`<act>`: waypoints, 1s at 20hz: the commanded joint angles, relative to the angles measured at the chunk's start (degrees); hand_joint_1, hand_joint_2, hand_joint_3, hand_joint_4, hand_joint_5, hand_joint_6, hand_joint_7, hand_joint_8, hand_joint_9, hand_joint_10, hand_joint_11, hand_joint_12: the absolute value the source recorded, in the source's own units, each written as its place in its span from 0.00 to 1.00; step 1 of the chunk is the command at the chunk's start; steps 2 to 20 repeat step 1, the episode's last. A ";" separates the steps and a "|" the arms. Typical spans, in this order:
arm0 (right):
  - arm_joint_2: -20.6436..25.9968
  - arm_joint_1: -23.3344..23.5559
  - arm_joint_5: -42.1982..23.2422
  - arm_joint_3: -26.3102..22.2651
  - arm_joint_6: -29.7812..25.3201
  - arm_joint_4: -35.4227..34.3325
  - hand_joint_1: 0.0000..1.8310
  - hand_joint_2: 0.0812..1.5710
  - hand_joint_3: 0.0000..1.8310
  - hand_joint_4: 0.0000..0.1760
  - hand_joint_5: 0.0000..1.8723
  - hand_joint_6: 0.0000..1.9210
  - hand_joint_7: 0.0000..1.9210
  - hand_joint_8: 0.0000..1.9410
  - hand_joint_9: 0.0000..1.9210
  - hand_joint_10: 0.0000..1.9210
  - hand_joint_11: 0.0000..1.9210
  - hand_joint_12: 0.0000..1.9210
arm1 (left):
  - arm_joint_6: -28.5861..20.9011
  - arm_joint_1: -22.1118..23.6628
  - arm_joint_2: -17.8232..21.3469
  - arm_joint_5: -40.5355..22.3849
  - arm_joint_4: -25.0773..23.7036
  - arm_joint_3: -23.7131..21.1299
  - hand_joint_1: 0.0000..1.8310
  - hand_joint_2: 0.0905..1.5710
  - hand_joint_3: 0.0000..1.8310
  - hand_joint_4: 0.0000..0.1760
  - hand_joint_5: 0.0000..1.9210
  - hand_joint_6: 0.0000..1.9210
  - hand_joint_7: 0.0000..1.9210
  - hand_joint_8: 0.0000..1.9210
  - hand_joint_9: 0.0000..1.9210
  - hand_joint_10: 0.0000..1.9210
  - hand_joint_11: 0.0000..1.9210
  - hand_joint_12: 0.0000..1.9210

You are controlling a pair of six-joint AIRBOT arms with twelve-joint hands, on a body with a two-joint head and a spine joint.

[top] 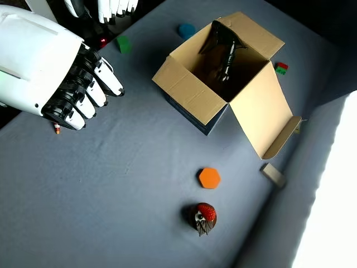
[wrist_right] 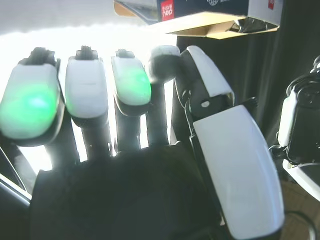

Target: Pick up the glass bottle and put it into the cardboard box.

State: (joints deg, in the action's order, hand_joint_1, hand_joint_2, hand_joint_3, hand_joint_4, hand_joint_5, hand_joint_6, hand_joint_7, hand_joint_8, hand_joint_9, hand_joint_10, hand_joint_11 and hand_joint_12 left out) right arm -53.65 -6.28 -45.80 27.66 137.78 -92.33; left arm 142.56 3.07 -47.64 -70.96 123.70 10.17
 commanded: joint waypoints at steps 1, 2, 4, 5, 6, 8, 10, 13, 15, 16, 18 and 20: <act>0.42 0.35 -0.58 0.00 -0.43 3.95 0.51 0.87 0.01 1.00 0.65 1.00 0.69 1.00 0.73 1.00 0.75 1.00 | -0.45 0.80 0.17 1.18 -4.95 -0.06 0.39 0.93 0.00 0.00 0.53 1.00 0.60 1.00 0.60 1.00 0.57 1.00; 0.42 0.35 -0.58 0.00 -0.43 3.95 0.51 0.87 0.01 1.00 0.65 1.00 0.69 1.00 0.73 1.00 0.75 1.00 | -0.45 0.80 0.17 1.18 -4.95 -0.06 0.39 0.93 0.00 0.00 0.53 1.00 0.60 1.00 0.60 1.00 0.57 1.00; 0.42 0.35 -0.58 0.00 -0.43 3.95 0.51 0.87 0.01 1.00 0.65 1.00 0.69 1.00 0.73 1.00 0.75 1.00 | -0.45 0.80 0.17 1.18 -4.95 -0.06 0.39 0.93 0.00 0.00 0.53 1.00 0.60 1.00 0.60 1.00 0.57 1.00; 0.42 0.35 -0.58 0.00 -0.43 3.95 0.51 0.87 0.01 1.00 0.65 1.00 0.69 1.00 0.73 1.00 0.75 1.00 | -0.45 0.80 0.17 1.18 -4.95 -0.06 0.39 0.93 0.00 0.00 0.53 1.00 0.60 1.00 0.60 1.00 0.57 1.00; 0.42 0.35 -0.58 0.00 -0.43 3.95 0.51 0.87 0.01 1.00 0.65 1.00 0.69 1.00 0.73 1.00 0.75 1.00 | -0.45 0.80 0.17 1.18 -4.95 -0.06 0.39 0.93 0.00 0.00 0.53 1.00 0.60 1.00 0.60 1.00 0.57 1.00; 0.42 0.35 -0.58 0.00 -0.43 3.95 0.51 0.87 0.01 1.00 0.65 1.00 0.69 1.00 0.73 1.00 0.75 1.00 | -0.45 0.80 0.17 1.18 -4.95 -0.06 0.39 0.93 0.00 0.00 0.53 1.00 0.60 1.00 0.60 1.00 0.57 1.00; 0.42 0.35 -0.58 0.00 -0.43 3.95 0.51 0.87 0.01 1.00 0.65 1.00 0.69 1.00 0.73 1.00 0.75 1.00 | -0.45 0.80 0.17 1.18 -4.95 -0.06 0.39 0.93 0.00 0.00 0.53 1.00 0.60 1.00 0.60 1.00 0.57 1.00; 0.42 0.35 -0.58 0.00 -0.43 3.95 0.51 0.87 0.01 1.00 0.65 1.00 0.69 1.00 0.73 1.00 0.75 1.00 | -0.45 0.80 0.17 1.18 -4.95 -0.06 0.39 0.93 0.00 0.00 0.53 1.00 0.60 1.00 0.60 1.00 0.57 1.00; 0.42 0.35 -0.58 0.00 -0.43 3.95 0.51 0.87 0.01 1.00 0.65 1.00 0.69 1.00 0.73 1.00 0.75 1.00 | -0.45 0.80 0.17 1.18 -4.95 -0.06 0.39 0.93 0.00 0.00 0.53 1.00 0.60 1.00 0.60 1.00 0.57 1.00; 0.42 0.35 -0.58 0.00 -0.43 3.95 0.51 0.87 0.01 1.00 0.65 1.00 0.69 1.00 0.73 1.00 0.75 1.00 | -0.45 0.80 0.17 1.18 -4.95 -0.06 0.39 0.93 0.00 0.00 0.53 1.00 0.60 1.00 0.60 1.00 0.57 1.00; 0.42 0.35 -0.58 0.00 -0.43 3.95 0.51 0.87 0.01 1.00 0.65 1.00 0.69 1.00 0.73 1.00 0.75 1.00 | -0.45 0.80 0.17 1.18 -4.95 -0.06 0.39 0.93 0.00 0.00 0.53 1.00 0.60 1.00 0.60 1.00 0.57 1.00; 0.42 0.35 -0.58 0.00 -0.43 3.95 0.51 0.87 0.01 1.00 0.65 1.00 0.69 1.00 0.73 1.00 0.75 1.00 | -0.45 0.80 0.17 1.18 -4.95 -0.06 0.39 0.93 0.00 0.00 0.53 1.00 0.60 1.00 0.60 1.00 0.57 1.00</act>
